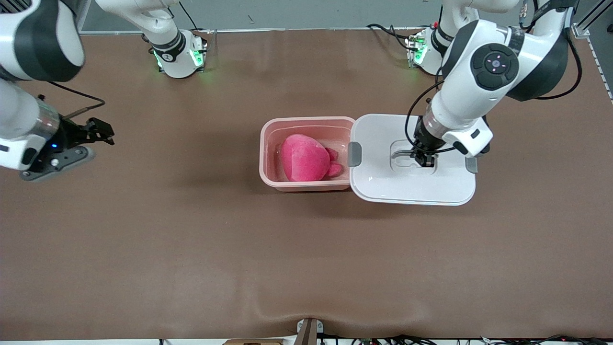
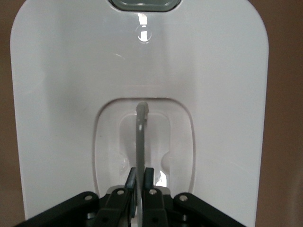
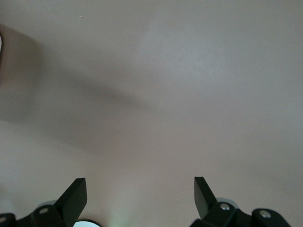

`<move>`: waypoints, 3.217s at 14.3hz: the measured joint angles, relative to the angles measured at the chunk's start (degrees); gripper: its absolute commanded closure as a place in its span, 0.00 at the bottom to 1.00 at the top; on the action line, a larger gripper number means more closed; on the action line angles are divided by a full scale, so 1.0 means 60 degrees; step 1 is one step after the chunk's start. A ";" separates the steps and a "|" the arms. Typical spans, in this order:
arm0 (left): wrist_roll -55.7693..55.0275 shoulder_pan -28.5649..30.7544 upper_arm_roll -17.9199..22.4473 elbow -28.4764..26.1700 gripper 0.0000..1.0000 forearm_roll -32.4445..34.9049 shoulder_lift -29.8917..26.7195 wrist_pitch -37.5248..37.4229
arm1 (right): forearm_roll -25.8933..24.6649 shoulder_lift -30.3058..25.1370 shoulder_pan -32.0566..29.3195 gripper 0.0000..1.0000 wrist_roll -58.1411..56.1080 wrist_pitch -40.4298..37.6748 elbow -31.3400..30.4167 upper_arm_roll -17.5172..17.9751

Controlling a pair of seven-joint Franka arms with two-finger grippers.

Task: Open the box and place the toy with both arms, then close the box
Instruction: 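Withdraw the right gripper to rest while the left gripper carries the lid back, then lower the lid onto the box and press it down with the left gripper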

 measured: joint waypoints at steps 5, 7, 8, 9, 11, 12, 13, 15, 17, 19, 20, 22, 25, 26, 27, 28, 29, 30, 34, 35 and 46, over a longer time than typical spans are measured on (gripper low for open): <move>-0.0427 -0.0352 -0.0006 0.0198 1.00 0.0000 0.0235 0.0066 | 0.0081 -0.1150 -0.0370 0.00 0.0952 0.0798 -0.1297 0.0004; -0.0787 -0.0586 -0.0010 0.0278 1.00 0.0000 0.0335 0.0133 | 0.0081 -0.1518 -0.0464 0.00 0.1460 0.0888 -0.1608 0.0005; -0.1009 -0.0739 -0.0012 0.0348 1.00 0.0000 0.0423 0.0154 | 0.0082 -0.1620 -0.0510 0.00 0.1718 0.0933 -0.1698 0.0007; -0.1241 -0.0901 -0.0016 0.0445 1.00 0.0000 0.0536 0.0180 | 0.0082 -0.1678 -0.0574 0.00 0.1973 0.0952 -0.1741 0.0007; -0.1593 -0.1219 -0.0019 0.0681 1.00 0.0000 0.0800 0.0210 | 0.0083 -0.1701 -0.0699 0.00 0.2423 0.0968 -0.1731 0.0009; -0.1722 -0.1360 -0.0022 0.0781 1.00 0.0000 0.0926 0.0214 | 0.0098 -0.1701 -0.0782 0.00 0.2618 0.0968 -0.1712 0.0014; -0.1859 -0.1486 -0.0021 0.0859 1.00 0.0000 0.1029 0.0215 | 0.0173 -0.1702 -0.0889 0.00 0.2726 0.0968 -0.1693 0.0014; -0.2070 -0.1684 -0.0024 0.0933 1.00 0.0000 0.1201 0.0217 | 0.0368 -0.1702 -0.1149 0.00 0.2791 0.0967 -0.1611 0.0013; -0.2100 -0.1816 -0.0024 0.0952 1.00 0.0000 0.1323 0.0240 | 0.0434 -0.1688 -0.1309 0.00 0.2791 0.0891 -0.1432 0.0013; -0.2123 -0.1972 -0.0024 0.0961 1.00 0.0000 0.1390 0.0344 | 0.0623 -0.1668 -0.1323 0.00 0.2817 0.0690 -0.1156 0.0021; -0.2181 -0.2049 -0.0025 0.0962 1.00 0.0000 0.1415 0.0409 | 0.0727 -0.1663 -0.1322 0.00 0.2825 0.0556 -0.0993 0.0034; -0.2563 -0.2208 -0.0024 0.0964 1.00 0.0000 0.1512 0.0610 | 0.0806 -0.1601 -0.1323 0.00 0.2832 -0.0002 -0.0513 0.0045; -0.2861 -0.2416 -0.0026 0.1006 1.00 0.0000 0.1794 0.0786 | 0.0832 -0.1124 -0.1323 0.00 0.2832 -0.0925 0.0601 0.0049; -0.2964 -0.2480 -0.0024 0.1039 1.00 0.0000 0.1904 0.0822 | 0.0832 -0.0959 -0.1323 0.00 0.2831 -0.1039 0.0853 0.0056; -0.3101 -0.2572 -0.0026 0.1074 1.00 0.0000 0.2005 0.0935 | 0.0832 -0.0826 -0.1322 0.00 0.2830 -0.1083 0.1002 0.0070; -0.3279 -0.2685 -0.0027 0.1120 1.00 0.0000 0.2090 0.1062 | 0.0832 -0.0739 -0.1319 0.00 0.2829 -0.1103 0.1079 0.0095; -0.3480 -0.2785 -0.0028 0.1177 1.00 0.0000 0.2160 0.1140 | 0.0832 -0.0681 -0.1316 0.00 0.2829 -0.1110 0.1121 0.0128; -0.3652 -0.2868 -0.0028 0.1244 1.00 0.0000 0.2225 0.1164 | 0.0831 -0.0667 -0.1315 0.00 0.2830 -0.1112 0.1131 0.0152; -0.4125 -0.3314 -0.0026 0.1788 1.00 0.0000 0.2792 0.1204 | 0.0829 -0.0670 -0.1346 0.00 0.2829 -0.1389 0.1220 0.0123; -0.4286 -0.3410 -0.0027 0.1936 1.00 0.0000 0.2984 0.1282 | 0.0829 -0.0670 -0.1345 0.00 0.2829 -0.1532 0.1233 0.0130; -0.5317 -0.3898 -0.0023 0.2231 1.00 0.0502 0.3597 0.1744 | 0.0832 -0.0670 -0.1513 0.00 0.3890 -0.1608 0.1269 0.0161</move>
